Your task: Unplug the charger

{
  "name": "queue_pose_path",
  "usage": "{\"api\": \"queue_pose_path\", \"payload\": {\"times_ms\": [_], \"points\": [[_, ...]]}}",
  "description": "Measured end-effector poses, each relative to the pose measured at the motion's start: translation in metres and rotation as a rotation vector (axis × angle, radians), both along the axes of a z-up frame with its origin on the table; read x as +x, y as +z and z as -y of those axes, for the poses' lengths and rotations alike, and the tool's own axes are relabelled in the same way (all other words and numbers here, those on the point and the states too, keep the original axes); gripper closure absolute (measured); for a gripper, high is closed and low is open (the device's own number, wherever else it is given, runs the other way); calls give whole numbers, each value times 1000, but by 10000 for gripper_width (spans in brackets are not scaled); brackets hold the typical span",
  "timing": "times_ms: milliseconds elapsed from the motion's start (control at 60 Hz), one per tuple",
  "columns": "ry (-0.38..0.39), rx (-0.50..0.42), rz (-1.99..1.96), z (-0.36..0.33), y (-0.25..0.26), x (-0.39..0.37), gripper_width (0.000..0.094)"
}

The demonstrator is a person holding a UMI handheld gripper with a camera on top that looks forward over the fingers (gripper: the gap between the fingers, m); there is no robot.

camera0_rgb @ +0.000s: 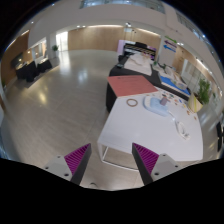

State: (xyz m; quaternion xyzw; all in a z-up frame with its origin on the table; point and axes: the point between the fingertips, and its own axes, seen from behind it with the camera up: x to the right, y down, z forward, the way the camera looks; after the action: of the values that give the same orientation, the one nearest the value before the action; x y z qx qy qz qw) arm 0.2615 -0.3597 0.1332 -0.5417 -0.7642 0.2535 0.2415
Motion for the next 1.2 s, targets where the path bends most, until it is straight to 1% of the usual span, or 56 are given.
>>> {"api": "queue_pose_path", "payload": {"times_ms": [283, 417, 500, 633, 783, 983, 1083, 1200], "points": [[-219, 15, -76, -95, -6, -47, 85], [-298, 7, -132, -129, -8, -63, 86], [-332, 3, -168, -148, -8, -73, 84], [-354, -6, -241, -169, -15, -103, 83], [-361, -13, -335, -186, -23, -140, 83], [-348, -67, -441, -203, -38, -210, 80], [-333, -80, -483, -211, -46, -245, 82], [-335, -91, -508, -220, -54, -284, 79]]}}
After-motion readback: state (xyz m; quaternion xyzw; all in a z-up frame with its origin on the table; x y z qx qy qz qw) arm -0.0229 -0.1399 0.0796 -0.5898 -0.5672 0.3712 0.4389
